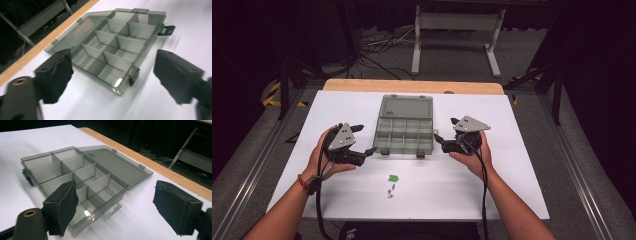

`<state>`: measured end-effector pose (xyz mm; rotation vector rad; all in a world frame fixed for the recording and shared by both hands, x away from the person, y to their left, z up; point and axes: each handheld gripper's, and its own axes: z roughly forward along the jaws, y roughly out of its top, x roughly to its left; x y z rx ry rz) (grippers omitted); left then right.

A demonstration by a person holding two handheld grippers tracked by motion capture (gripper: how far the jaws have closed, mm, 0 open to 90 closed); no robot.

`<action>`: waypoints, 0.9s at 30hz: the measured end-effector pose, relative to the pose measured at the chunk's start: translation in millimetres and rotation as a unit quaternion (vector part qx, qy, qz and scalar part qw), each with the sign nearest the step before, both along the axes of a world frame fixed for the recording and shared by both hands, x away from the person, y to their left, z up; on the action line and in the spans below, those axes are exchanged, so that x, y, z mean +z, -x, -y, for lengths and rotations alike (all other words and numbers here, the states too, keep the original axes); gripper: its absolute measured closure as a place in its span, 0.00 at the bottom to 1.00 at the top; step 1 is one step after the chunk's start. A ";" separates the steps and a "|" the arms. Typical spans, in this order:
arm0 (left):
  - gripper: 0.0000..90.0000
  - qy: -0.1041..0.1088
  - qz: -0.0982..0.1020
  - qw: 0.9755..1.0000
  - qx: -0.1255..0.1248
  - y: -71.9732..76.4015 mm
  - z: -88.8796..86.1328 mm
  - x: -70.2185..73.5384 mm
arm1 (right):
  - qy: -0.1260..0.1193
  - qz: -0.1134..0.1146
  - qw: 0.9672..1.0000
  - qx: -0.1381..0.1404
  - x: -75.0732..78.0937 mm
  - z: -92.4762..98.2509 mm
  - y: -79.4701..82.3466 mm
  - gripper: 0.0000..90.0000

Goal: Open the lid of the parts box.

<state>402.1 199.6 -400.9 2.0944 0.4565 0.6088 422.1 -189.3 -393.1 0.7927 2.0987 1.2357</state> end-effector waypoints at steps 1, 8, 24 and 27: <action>0.13 0.002 -0.005 1.000 0.000 1.5 -0.7 -1.7 | 0.004 0.000 1.000 0.000 -0.5 1.5 2.9 0.20; 0.07 0.009 -0.017 1.000 -0.017 17.8 -8.3 -7.9 | 0.009 -0.001 1.000 0.004 -4.9 15.3 20.0 0.16; 0.09 0.018 -0.042 0.998 -0.032 49.9 -16.7 -21.5 | 0.042 0.005 0.999 -0.004 -21.0 37.1 55.3 0.14; 0.09 0.012 -0.043 0.998 -0.036 56.4 -15.3 -25.7 | 0.047 -0.003 0.999 -0.003 -24.8 38.8 59.6 0.14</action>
